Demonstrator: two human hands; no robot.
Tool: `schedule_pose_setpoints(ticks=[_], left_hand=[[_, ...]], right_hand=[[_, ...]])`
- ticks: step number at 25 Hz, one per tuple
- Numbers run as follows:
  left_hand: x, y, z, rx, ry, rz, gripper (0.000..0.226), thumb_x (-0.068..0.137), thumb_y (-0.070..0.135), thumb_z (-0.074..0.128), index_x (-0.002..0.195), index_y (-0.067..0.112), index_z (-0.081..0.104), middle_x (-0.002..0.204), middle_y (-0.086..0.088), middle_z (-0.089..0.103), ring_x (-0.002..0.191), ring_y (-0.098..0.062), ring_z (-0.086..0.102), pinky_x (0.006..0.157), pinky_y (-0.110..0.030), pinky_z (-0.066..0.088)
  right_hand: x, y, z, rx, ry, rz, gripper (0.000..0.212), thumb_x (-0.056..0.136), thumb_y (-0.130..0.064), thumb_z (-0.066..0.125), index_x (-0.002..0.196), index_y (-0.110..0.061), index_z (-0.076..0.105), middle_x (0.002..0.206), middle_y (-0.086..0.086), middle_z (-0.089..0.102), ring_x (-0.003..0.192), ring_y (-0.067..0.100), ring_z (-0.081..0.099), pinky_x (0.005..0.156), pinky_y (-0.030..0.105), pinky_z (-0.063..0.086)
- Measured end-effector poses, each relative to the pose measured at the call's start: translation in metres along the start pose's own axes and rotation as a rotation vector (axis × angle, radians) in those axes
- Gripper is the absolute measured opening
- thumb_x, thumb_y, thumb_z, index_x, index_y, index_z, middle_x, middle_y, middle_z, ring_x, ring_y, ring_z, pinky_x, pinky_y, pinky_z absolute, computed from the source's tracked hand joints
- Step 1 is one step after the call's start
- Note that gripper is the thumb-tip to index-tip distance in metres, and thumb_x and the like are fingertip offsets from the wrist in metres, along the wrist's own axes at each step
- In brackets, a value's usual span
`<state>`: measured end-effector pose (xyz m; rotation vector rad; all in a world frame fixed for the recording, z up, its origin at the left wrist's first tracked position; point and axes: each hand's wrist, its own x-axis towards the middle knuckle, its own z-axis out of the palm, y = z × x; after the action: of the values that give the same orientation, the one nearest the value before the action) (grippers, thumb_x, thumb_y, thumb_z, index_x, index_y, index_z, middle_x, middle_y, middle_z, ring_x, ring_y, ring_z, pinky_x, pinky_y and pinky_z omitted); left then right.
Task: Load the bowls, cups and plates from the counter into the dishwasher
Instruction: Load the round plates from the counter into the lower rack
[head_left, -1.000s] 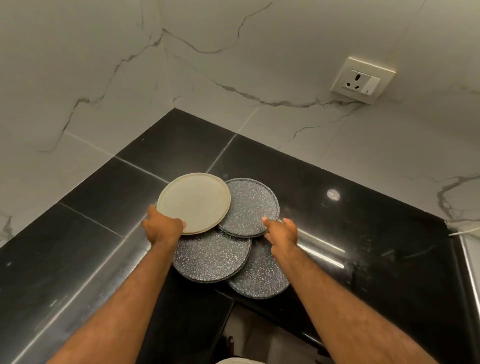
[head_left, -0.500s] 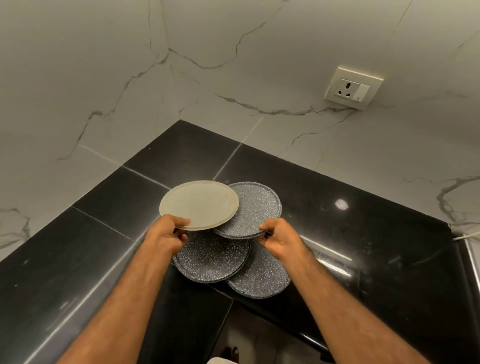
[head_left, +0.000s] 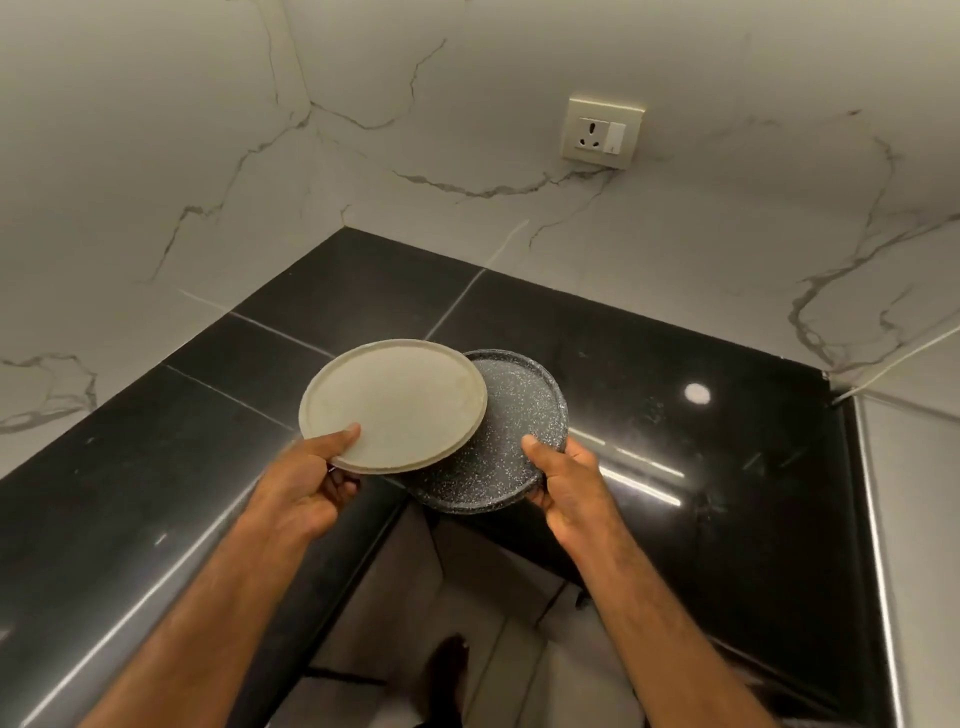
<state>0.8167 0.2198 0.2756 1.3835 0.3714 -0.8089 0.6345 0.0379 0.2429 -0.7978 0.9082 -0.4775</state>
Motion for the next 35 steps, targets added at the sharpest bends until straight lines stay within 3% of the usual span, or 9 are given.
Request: schedule_pose_setpoints(ticks=[3, 7, 12, 16, 21, 25, 27, 30, 35], left_hand=[[-0.058, -0.036, -0.002, 0.006, -0.045, 0.029, 0.021, 0.091, 0.009, 0.072, 0.111, 0.008, 0.065, 0.068, -0.005, 0.070, 0.046, -0.011, 0.059, 0.038, -0.019, 0.046], [-0.117, -0.073, -0.014, 0.037, -0.122, 0.105, 0.023, 0.092, 0.003, 0.067, 0.115, 0.006, 0.063, 0.069, -0.007, 0.073, 0.046, -0.013, 0.064, 0.039, -0.022, 0.051], [-0.168, -0.107, -0.045, 0.137, -0.201, 0.272, 0.034, 0.090, -0.001, 0.065, 0.121, 0.012, 0.061, 0.092, -0.008, 0.076, 0.061, -0.017, 0.070, 0.042, -0.025, 0.054], [-0.202, -0.148, -0.081, 0.233, -0.278, 0.343, 0.040, 0.090, 0.000, 0.064, 0.129, 0.010, 0.062, 0.108, -0.014, 0.073, 0.069, -0.022, 0.070, 0.046, -0.029, 0.054], [-0.265, -0.210, -0.129, 0.274, -0.312, 0.445, 0.043, 0.084, 0.009, 0.070, 0.126, 0.017, 0.064, 0.105, -0.012, 0.075, 0.076, -0.026, 0.069, 0.050, -0.032, 0.053], [-0.314, -0.253, -0.140, 0.377, -0.276, 0.457, 0.025, 0.090, 0.007, 0.069, 0.112, 0.019, 0.068, 0.099, -0.010, 0.073, 0.075, -0.025, 0.068, 0.054, -0.036, 0.054], [-0.334, -0.273, -0.138, 0.487, -0.287, 0.480, 0.035, 0.084, 0.017, 0.072, 0.119, 0.013, 0.068, 0.100, -0.014, 0.074, 0.074, -0.028, 0.069, 0.052, -0.036, 0.055], [-0.367, -0.306, -0.127, 0.624, -0.309, 0.521, 0.050, 0.073, 0.033, 0.067, 0.121, 0.020, 0.069, 0.101, -0.010, 0.075, 0.078, -0.030, 0.073, 0.052, -0.036, 0.058], [-0.422, -0.393, -0.091, 0.779, -0.339, 0.561, 0.048, 0.074, 0.031, 0.063, 0.121, 0.020, 0.066, 0.093, -0.011, 0.073, 0.065, -0.031, 0.069, 0.046, -0.034, 0.054]], right_hand=[[-0.051, 0.007, -0.035, 0.000, 0.015, -0.076, 0.019, 0.094, -0.007, 0.065, 0.112, -0.014, 0.067, 0.100, 0.005, 0.077, 0.090, 0.020, 0.073, 0.067, 0.031, 0.060], [-0.103, 0.020, -0.067, -0.022, 0.095, -0.177, 0.018, 0.094, -0.005, 0.065, 0.108, -0.014, 0.069, 0.100, 0.005, 0.077, 0.097, 0.025, 0.073, 0.086, 0.042, 0.060], [-0.175, 0.042, -0.098, -0.140, 0.177, -0.327, 0.011, 0.092, -0.010, 0.067, 0.099, -0.017, 0.072, 0.096, 0.000, 0.078, 0.093, 0.019, 0.073, 0.080, 0.034, 0.060], [-0.244, 0.074, -0.125, -0.245, 0.255, -0.343, 0.005, 0.090, -0.019, 0.068, 0.093, -0.020, 0.071, 0.093, 0.001, 0.077, 0.092, 0.021, 0.073, 0.084, 0.042, 0.061], [-0.346, 0.105, -0.153, -0.432, 0.322, -0.392, 0.013, 0.094, -0.018, 0.066, 0.086, -0.029, 0.064, 0.090, -0.003, 0.073, 0.088, 0.016, 0.071, 0.080, 0.036, 0.061], [-0.414, 0.127, -0.187, -0.564, 0.426, -0.403, 0.006, 0.095, -0.023, 0.064, 0.091, -0.027, 0.062, 0.093, -0.004, 0.069, 0.088, 0.015, 0.068, 0.072, 0.031, 0.058], [-0.441, 0.134, -0.210, -0.609, 0.449, -0.402, 0.004, 0.097, -0.024, 0.063, 0.099, -0.022, 0.065, 0.094, -0.006, 0.067, 0.088, 0.012, 0.065, 0.069, 0.025, 0.052], [-0.471, 0.142, -0.253, -0.622, 0.470, -0.383, 0.014, 0.098, -0.024, 0.061, 0.109, -0.017, 0.066, 0.096, -0.008, 0.066, 0.090, 0.009, 0.064, 0.077, 0.029, 0.055], [-0.505, 0.157, -0.348, -0.634, 0.497, -0.331, 0.009, 0.099, -0.023, 0.059, 0.107, -0.022, 0.064, 0.097, -0.008, 0.067, 0.088, 0.009, 0.065, 0.078, 0.031, 0.059]])
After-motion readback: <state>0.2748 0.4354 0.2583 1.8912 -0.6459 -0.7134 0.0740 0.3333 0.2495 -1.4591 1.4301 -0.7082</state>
